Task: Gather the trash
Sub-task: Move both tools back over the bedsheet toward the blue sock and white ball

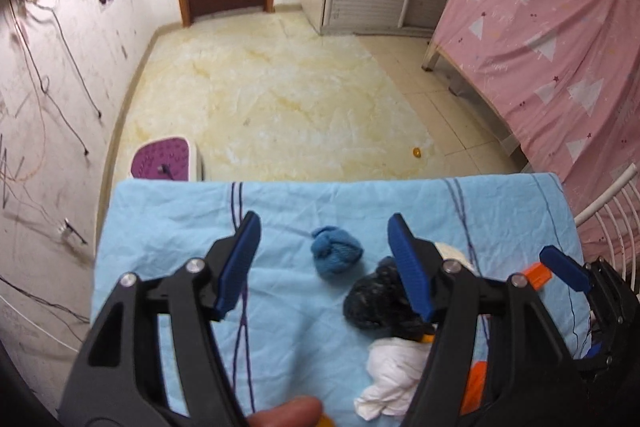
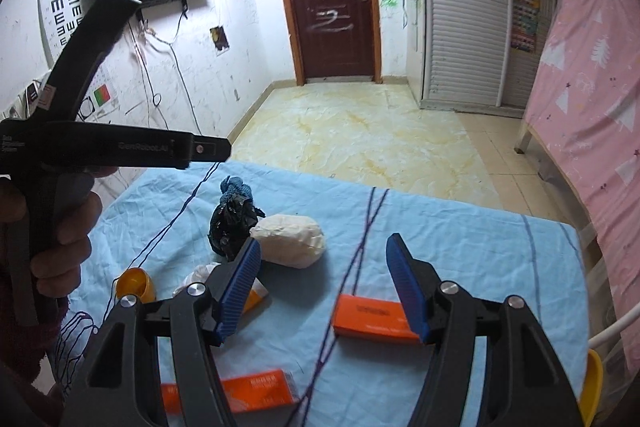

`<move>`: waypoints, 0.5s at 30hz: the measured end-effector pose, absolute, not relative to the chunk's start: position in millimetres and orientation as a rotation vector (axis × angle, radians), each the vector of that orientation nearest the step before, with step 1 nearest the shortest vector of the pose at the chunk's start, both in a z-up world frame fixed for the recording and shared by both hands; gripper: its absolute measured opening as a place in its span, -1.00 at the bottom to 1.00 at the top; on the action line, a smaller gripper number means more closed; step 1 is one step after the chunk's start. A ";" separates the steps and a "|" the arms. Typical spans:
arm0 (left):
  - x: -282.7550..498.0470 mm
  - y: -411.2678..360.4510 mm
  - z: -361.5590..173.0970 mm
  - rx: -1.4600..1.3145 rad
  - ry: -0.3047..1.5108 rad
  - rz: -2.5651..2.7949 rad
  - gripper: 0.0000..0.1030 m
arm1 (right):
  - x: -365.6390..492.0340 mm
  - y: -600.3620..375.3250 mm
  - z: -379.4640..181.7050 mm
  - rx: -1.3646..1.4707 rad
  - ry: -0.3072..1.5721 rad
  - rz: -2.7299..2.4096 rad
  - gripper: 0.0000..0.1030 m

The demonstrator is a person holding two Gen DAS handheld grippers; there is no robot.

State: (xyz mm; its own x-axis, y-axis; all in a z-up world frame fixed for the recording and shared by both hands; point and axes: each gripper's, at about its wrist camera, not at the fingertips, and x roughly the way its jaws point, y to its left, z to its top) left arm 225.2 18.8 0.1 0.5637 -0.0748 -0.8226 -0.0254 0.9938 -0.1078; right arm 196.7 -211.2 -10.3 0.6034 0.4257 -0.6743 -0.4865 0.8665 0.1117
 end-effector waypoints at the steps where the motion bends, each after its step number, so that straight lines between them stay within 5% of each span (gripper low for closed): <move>1: 227.8 20.0 -3.9 -0.116 0.982 -0.029 0.22 | 197.8 -207.7 -11.6 -0.091 0.762 0.532 0.15; 15: 255.5 25.2 -41.3 -0.134 1.082 -0.027 0.22 | 222.6 -171.2 -31.5 -0.123 0.833 0.576 0.19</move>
